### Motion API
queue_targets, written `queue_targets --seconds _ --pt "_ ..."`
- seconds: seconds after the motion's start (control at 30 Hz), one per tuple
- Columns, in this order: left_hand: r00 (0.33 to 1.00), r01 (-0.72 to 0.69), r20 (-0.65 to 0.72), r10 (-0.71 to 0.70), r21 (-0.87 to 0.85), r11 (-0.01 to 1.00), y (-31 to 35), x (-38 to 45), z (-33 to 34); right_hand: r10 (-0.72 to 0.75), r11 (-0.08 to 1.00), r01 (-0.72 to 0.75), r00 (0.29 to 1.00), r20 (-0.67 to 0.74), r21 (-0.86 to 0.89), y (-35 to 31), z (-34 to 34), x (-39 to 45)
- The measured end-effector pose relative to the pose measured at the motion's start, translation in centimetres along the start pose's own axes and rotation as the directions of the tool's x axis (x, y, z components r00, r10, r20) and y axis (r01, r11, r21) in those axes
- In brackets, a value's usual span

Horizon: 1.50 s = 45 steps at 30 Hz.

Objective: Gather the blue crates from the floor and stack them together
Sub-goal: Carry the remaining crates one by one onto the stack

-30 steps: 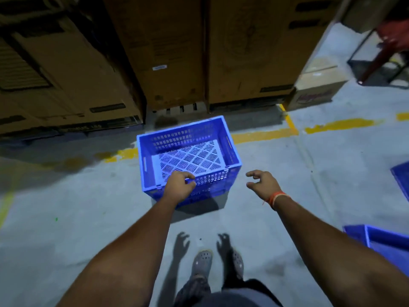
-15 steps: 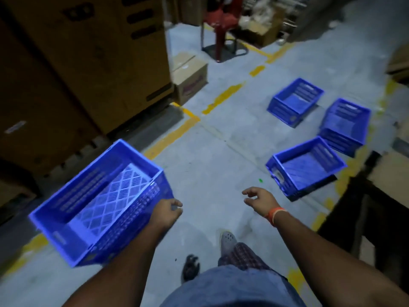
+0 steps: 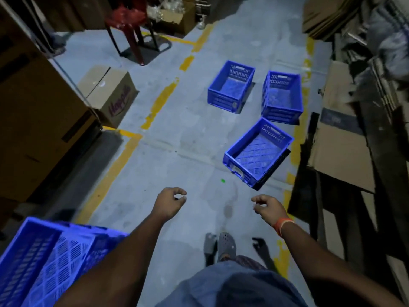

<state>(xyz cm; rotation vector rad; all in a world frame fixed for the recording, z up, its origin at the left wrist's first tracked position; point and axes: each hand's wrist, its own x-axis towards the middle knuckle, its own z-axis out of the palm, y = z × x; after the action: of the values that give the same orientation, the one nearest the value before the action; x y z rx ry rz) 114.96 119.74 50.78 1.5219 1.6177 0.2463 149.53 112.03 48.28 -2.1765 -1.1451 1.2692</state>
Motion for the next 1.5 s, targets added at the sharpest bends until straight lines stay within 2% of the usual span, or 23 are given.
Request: queue_targets --seconds 0.13,0.27,0.43,0.63,0.87,1.2,1.3,1.43,1.5 --pt "0.998 -0.043 -0.04 0.04 -0.073 0.996 5.8 6.3 -0.9 -0.064 0.998 0.064 0.998 -0.005 0.007 -4.4 -3.4 6.6" --pt "0.995 -0.088 -0.05 0.083 -0.099 0.991 9.6 12.3 -2.6 -0.086 0.996 0.088 0.994 -0.073 0.034 -9.7 -5.4 12.3" --pt "0.995 -0.1 -0.02 0.1 -0.047 0.994 11.5 22.5 -6.4 -0.067 0.996 0.07 0.996 -0.056 0.053 -15.2 -5.5 20.9" --pt "0.982 -0.177 0.073 0.173 0.061 0.982 15.0 36.9 -14.0 -0.009 0.992 0.027 0.99 -0.139 0.127 -22.9 -6.3 31.0" --pt "0.955 -0.285 0.15 0.257 0.206 0.936 23.5 53.4 -21.6 0.058 0.972 -0.006 0.976 -0.212 0.235 -30.7 -8.6 41.2" --pt "0.87 -0.42 0.361 0.335 0.189 0.887 38.3 73.4 -18.7 0.217 0.926 -0.095 0.926 -0.31 0.365 -31.6 -14.8 57.5" --pt "0.832 -0.472 0.427 0.355 0.206 0.857 42.9 78.5 -18.3 0.276 0.903 -0.107 0.886 -0.373 0.415 -33.2 -18.0 61.6" --pt "0.819 -0.512 0.426 0.385 0.238 0.825 49.3 85.7 -16.6 0.334 0.88 -0.119 0.844 -0.419 0.461 -34.6 -22.5 67.1" --pt "0.789 -0.551 0.461 0.406 0.239 0.799 52.0 89.0 -14.8 0.402 0.835 -0.118 0.797 -0.45 0.538 -34.5 -24.0 69.6"
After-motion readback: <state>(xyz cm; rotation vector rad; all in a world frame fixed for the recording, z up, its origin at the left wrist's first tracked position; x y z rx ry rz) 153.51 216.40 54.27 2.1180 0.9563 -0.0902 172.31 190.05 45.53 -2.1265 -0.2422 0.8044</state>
